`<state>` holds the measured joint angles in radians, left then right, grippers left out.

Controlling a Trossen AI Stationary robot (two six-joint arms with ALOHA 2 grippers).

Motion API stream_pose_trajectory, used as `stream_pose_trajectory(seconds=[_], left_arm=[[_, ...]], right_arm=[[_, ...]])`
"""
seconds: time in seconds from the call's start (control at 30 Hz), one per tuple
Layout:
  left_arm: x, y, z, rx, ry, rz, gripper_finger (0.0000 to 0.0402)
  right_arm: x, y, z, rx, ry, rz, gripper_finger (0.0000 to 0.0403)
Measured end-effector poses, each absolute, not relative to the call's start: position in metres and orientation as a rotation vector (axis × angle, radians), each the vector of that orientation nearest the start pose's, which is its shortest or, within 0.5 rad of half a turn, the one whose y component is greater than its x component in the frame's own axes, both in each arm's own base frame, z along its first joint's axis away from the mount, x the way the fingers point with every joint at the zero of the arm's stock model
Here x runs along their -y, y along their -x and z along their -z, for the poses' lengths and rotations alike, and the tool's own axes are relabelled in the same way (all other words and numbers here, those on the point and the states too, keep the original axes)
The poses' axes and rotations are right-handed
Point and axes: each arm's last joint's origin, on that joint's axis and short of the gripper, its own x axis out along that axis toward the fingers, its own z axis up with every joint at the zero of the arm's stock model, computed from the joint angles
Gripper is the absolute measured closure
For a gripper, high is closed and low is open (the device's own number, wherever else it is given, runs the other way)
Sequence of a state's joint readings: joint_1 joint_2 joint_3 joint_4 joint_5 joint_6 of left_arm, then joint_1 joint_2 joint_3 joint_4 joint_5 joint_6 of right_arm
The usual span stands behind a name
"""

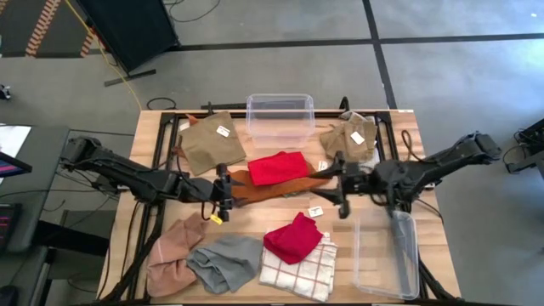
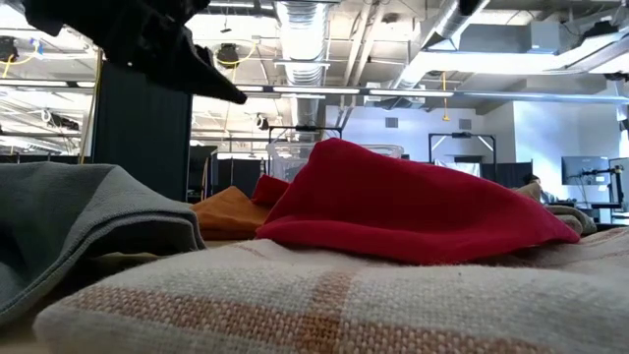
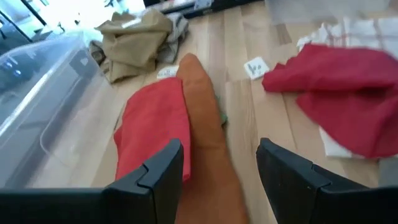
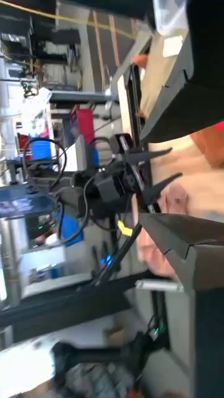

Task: Sort towels by color in basket
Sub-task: Put the top red towel into the bottom transparent bin

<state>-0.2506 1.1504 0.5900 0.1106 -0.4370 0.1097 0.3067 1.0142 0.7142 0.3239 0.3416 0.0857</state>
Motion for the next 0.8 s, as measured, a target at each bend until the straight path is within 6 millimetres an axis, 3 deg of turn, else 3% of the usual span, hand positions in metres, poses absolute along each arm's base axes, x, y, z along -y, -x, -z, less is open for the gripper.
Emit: stream_pose_trajectory(seconds=[0.17, 0.4, 0.57, 0.8], left_arm=[[0.049, -0.238, -0.210, -0.503, -0.275, -0.154, 0.0209], [0.050, -0.251, -0.182, -0.605, -0.346, -0.232, 0.0209], [0.048, -0.259, -0.169, -0.634, -0.454, -0.287, 0.0209], [0.037, -0.263, -0.158, -0.679, -0.437, -0.385, 0.0209]], right_arm=[[-0.061, -0.257, -0.304, -0.116, -0.001, 0.074, 0.0180], [-0.058, -0.308, -0.270, -0.296, 0.061, 0.127, 0.0180], [-0.053, -0.336, -0.244, -0.419, 0.095, 0.153, 0.0180], [-0.037, -0.372, -0.207, -0.576, 0.187, 0.191, 0.0180]])
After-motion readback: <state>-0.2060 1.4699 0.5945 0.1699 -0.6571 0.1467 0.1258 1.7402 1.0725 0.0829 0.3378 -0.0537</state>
